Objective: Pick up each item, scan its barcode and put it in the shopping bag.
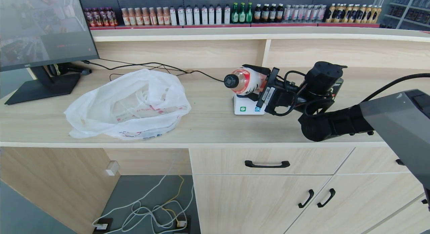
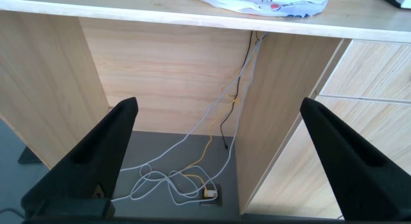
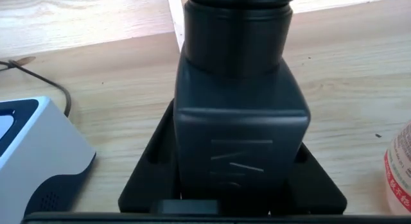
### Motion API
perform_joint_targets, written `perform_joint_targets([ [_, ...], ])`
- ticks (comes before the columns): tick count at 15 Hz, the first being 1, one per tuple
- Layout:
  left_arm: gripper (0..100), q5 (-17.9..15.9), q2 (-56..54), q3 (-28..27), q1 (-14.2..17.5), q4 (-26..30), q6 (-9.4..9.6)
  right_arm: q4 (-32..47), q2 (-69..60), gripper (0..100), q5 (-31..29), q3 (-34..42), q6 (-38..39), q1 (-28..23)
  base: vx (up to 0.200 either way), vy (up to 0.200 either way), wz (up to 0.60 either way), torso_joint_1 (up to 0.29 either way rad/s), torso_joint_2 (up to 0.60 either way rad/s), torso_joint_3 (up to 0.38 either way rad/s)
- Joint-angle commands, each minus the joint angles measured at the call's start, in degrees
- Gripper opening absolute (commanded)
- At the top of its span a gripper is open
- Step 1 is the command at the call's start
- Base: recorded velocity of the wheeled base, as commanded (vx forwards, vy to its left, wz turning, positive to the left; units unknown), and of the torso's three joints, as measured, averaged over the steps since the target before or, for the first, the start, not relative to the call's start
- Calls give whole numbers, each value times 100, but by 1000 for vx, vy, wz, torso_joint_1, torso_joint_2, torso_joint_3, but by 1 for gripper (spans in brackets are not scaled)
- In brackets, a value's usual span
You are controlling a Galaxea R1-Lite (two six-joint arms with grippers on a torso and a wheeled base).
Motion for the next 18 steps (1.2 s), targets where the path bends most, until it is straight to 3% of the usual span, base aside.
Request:
perform_joint_targets([
  [1, 100, 0, -1, 0, 1, 0, -1, -3, -17, 0, 4, -1, -2, 4, 0, 0, 0, 0, 0, 0],
  [10, 100, 0, -1, 0, 1, 0, -1, 49, -791, 0, 83, 87, -81, 119, 0, 0, 0, 0, 0, 0],
  [13, 100, 0, -1, 0, 1, 0, -1, -3, -1309, 0, 135, 702, -20, 312, 0, 0, 0, 0, 0, 0],
  [16, 100, 0, -1, 0, 1, 0, -1, -39, -2056, 0, 566, 1713, 42, 409, 0, 0, 0, 0, 0, 0],
  [18, 100, 0, -1, 0, 1, 0, -1, -153, -2373, 0, 803, 2258, 569, 707, 0, 0, 0, 0, 0, 0],
])
